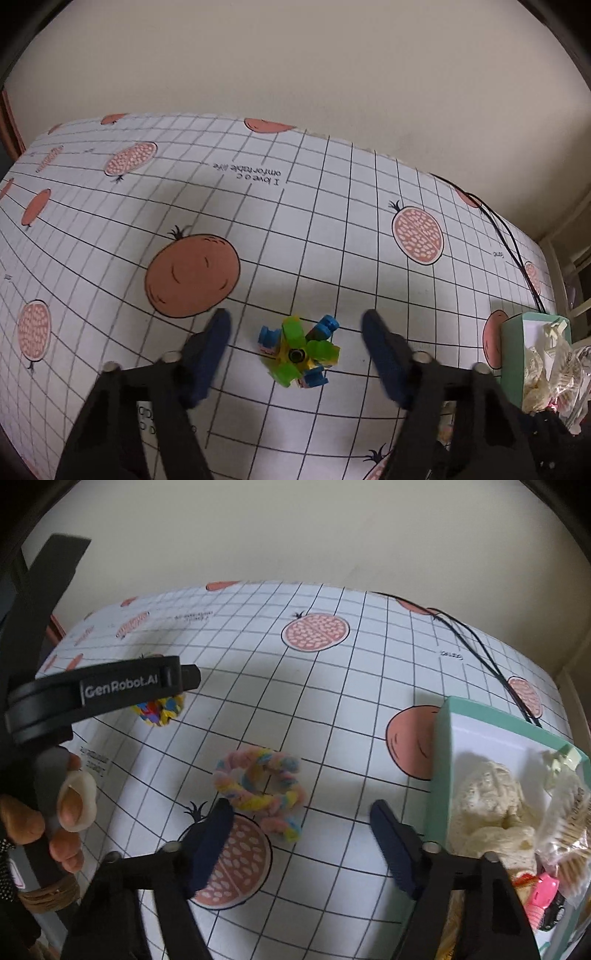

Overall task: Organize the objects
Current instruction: 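Move the left tool to the block toy while the right tool approaches the pipe-cleaner ring, then close the left gripper on the block toy while the right gripper grasps the pipe-cleaner ring, then carry the block toy and pipe-cleaner ring into the tray and open both grippers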

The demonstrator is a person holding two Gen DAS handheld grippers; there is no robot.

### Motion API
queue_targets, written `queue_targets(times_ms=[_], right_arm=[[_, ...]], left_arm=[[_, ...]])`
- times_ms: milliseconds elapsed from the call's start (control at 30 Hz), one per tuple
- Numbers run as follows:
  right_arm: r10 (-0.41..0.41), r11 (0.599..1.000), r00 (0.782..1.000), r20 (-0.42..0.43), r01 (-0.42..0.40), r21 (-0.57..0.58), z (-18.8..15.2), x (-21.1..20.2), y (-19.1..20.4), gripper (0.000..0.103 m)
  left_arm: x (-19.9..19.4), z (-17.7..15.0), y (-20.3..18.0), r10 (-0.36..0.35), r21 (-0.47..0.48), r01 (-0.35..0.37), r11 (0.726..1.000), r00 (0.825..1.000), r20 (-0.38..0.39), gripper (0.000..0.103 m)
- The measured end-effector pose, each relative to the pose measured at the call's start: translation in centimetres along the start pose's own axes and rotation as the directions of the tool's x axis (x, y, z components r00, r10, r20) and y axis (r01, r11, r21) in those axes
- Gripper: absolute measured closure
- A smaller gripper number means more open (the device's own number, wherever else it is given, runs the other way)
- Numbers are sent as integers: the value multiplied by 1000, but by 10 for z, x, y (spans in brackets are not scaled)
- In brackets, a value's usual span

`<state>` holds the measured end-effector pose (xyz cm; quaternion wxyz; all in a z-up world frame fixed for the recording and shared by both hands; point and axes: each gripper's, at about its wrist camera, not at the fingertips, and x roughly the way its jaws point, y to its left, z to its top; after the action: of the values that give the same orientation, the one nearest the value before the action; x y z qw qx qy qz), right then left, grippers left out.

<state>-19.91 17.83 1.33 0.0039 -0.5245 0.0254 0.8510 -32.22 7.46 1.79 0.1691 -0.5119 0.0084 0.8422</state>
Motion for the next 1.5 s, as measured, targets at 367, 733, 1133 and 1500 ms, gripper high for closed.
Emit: queue_targets(times_ms=[367,733,1133,1500], right_arm=[[10,1000,1000,2,-10,-13,1,0,1,86],[31,1000,998,61,-31,1,-30,-71,-14,88],[-97,988,993,62,88,127,-95,-143,-107,88],[-133,967,991,1,129,218,-137,-147,-161,88]], left_arm=[[-4,-2,-4,8,2,-8,1000,1000,-14,64],[-70,-35,-19,-13,6,12,1000,1000,28,64],[-128,-95,-124,-146,133,142,981,989,27,64],[-122,-153,-202,-237,231,243,942,970,-53,64]])
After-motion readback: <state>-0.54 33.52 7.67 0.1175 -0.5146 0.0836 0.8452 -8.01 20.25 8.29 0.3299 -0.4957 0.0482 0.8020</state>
